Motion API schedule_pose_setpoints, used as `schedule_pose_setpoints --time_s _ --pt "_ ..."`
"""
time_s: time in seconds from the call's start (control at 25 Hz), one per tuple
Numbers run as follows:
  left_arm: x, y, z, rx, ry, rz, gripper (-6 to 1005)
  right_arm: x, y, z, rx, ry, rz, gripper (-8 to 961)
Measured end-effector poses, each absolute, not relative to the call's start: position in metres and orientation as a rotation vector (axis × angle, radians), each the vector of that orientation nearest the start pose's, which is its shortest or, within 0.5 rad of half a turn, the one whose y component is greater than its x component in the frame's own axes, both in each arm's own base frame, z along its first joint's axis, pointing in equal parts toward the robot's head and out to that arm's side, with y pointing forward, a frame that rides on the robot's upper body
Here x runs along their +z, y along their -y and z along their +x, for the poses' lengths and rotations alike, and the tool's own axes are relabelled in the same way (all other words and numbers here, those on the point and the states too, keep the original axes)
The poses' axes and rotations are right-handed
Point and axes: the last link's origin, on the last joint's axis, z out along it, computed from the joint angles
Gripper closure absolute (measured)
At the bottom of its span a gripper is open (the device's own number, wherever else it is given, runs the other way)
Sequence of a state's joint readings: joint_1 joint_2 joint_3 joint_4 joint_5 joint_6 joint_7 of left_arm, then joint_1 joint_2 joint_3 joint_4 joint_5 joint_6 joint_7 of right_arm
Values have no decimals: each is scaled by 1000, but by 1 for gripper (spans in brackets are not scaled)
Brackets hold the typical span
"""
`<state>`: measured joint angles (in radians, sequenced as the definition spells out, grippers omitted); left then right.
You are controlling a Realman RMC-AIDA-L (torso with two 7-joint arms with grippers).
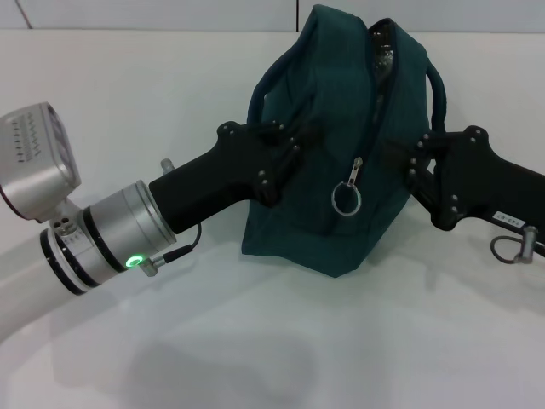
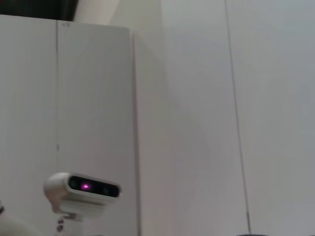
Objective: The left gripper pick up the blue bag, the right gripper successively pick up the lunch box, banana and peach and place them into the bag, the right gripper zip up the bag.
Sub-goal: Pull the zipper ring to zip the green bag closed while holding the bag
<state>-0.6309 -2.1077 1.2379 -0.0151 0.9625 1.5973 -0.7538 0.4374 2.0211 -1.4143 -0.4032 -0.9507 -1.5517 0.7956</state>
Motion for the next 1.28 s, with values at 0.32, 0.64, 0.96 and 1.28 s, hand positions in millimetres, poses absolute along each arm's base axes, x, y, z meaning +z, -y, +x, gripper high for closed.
schedule_pose_setpoints --time_s 0.32,0.64,0.96,1.28 --pt "-70 -298 -222 -1326 500 -2389 945 -9 -284 238 1237 -130 -2657 904" --pt "-68 -295 -224 -1334 496 -2384 944 -14 -279 251 1181 -296 -2678 771" --pt "-68 -296 -223 -1336 491 -2389 944 -40 -285 242 1099 -325 -2731 610" --pt "-68 -295 -223 -1335 493 -2388 944 -44 -291 239 1084 -344 -2734 586"
